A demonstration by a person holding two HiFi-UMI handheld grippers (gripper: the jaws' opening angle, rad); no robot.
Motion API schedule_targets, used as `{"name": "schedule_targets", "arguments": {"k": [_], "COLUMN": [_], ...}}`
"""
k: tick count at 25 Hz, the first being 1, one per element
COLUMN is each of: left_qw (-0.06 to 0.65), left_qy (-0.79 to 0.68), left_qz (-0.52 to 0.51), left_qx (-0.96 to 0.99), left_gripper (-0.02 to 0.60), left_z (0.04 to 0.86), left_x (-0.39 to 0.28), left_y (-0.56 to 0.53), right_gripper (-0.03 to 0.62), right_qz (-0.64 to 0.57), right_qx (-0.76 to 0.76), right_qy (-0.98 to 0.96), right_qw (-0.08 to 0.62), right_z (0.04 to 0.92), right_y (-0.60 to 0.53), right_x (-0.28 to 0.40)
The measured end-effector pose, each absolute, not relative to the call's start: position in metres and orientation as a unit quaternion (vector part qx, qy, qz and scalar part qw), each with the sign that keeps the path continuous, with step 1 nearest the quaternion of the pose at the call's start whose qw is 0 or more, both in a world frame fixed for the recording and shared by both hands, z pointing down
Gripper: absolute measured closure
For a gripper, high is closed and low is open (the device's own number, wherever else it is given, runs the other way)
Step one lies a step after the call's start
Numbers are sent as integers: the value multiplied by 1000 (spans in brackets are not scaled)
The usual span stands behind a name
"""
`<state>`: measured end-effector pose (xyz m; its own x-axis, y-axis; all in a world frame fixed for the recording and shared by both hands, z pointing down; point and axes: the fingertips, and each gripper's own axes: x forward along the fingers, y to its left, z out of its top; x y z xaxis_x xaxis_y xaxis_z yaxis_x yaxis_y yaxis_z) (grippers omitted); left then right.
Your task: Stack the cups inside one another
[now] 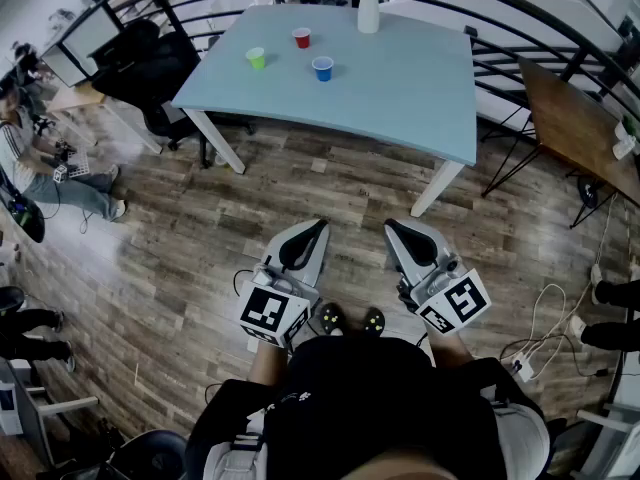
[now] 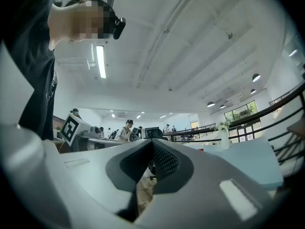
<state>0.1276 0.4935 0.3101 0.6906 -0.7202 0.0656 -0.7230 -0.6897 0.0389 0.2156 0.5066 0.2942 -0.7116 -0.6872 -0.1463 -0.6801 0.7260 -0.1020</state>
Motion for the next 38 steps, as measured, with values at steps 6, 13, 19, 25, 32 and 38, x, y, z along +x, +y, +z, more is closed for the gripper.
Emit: {"name": "schedule_targets", "arguments": {"k": [6, 13, 19, 25, 32, 38], "left_qw": [29, 27, 29, 31, 19, 8], "left_qy": [-391, -376, -360, -348, -329, -317], "left_qz": [18, 10, 7, 4, 16, 17], "left_qx": [920, 926, 933, 937, 944, 948], "left_gripper": [589, 589, 589, 589, 589, 589], "left_z": [304, 300, 306, 310, 313, 314], "left_x": [122, 124, 125, 118, 110, 99], "left_y": [489, 480, 472, 459, 449, 442], "right_gripper": [591, 591, 589, 589, 589, 589], "right_qz": [-28, -27, -33, -29, -29, -26], "right_qx": [-373, -378, -396, -417, -439, -449], "right_qy": [922, 920, 914, 905, 894, 889], "right_qw": [97, 95, 88, 82, 81, 79], "right_z": [292, 288, 291, 294, 296, 297], "right_y": [503, 499, 496, 491, 484, 478], "right_x": [211, 210, 214, 210, 201, 188]}}
